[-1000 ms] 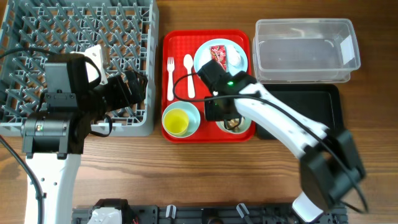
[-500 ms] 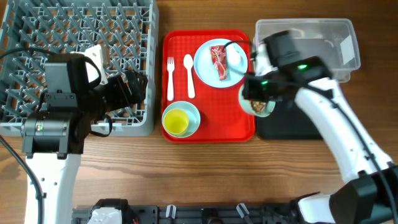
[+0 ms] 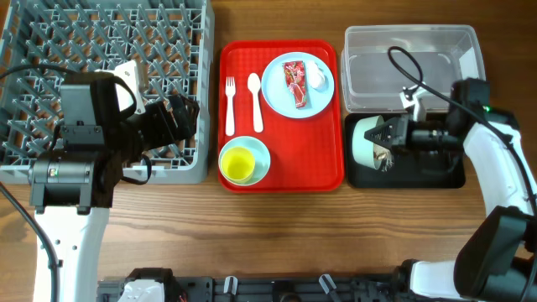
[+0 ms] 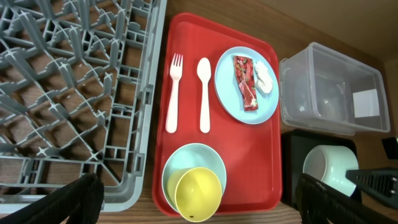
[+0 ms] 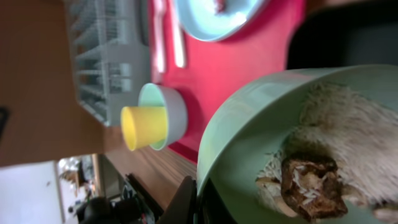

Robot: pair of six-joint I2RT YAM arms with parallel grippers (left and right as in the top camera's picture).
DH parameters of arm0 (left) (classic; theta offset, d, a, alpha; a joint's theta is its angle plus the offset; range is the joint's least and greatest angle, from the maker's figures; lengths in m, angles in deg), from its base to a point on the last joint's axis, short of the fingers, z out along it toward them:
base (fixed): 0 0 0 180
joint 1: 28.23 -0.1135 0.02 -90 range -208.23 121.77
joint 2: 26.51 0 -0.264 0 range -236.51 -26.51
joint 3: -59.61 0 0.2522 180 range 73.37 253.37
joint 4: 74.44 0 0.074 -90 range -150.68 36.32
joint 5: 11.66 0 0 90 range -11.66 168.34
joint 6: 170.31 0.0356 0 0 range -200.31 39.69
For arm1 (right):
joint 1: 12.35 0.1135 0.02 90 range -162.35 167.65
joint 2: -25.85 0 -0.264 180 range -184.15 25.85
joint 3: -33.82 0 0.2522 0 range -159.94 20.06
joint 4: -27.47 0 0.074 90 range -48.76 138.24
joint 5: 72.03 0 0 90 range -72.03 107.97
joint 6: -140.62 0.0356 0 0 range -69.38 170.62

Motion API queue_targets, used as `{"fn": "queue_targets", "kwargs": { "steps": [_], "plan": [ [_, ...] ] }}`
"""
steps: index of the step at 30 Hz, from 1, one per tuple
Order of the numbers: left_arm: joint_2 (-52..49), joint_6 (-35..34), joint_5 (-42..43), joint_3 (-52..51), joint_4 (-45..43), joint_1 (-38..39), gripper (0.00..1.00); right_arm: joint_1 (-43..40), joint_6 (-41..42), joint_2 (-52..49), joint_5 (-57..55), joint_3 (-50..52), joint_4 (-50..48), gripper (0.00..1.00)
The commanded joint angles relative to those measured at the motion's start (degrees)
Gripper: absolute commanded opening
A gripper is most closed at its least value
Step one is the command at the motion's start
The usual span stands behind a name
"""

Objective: Sort waste into correct bins and load items into the dishwasher rack
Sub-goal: 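Carry the green bowl to the black tray and tip out the rice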

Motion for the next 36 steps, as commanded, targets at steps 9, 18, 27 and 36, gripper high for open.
{"fn": "queue_targets", "kwargs": {
  "steps": [9, 18, 27, 36],
  "plan": [
    [0.2, -0.26, -0.55, 0.7, 0.02, -0.33, 1.0, -9.9, -12.37, 0.5, 20.41, 5.9, -5.75, 0.05],
    [0.2, -0.26, -0.55, 0.7, 0.02, -0.31, 1.0, -13.31, -12.07, 0.26, 19.06, 5.92, -4.7, 0.04],
    [0.2, -0.26, -0.55, 0.7, 0.02, -0.33, 1.0, -13.29, -12.11, -0.39, 15.3, 5.99, -4.26, 0.04],
    [0.2, -0.26, -0.55, 0.7, 0.02, -0.31, 1.0, -13.4, -3.78, -1.81, 17.59, 6.29, -5.97, 0.04]
  ]
}}
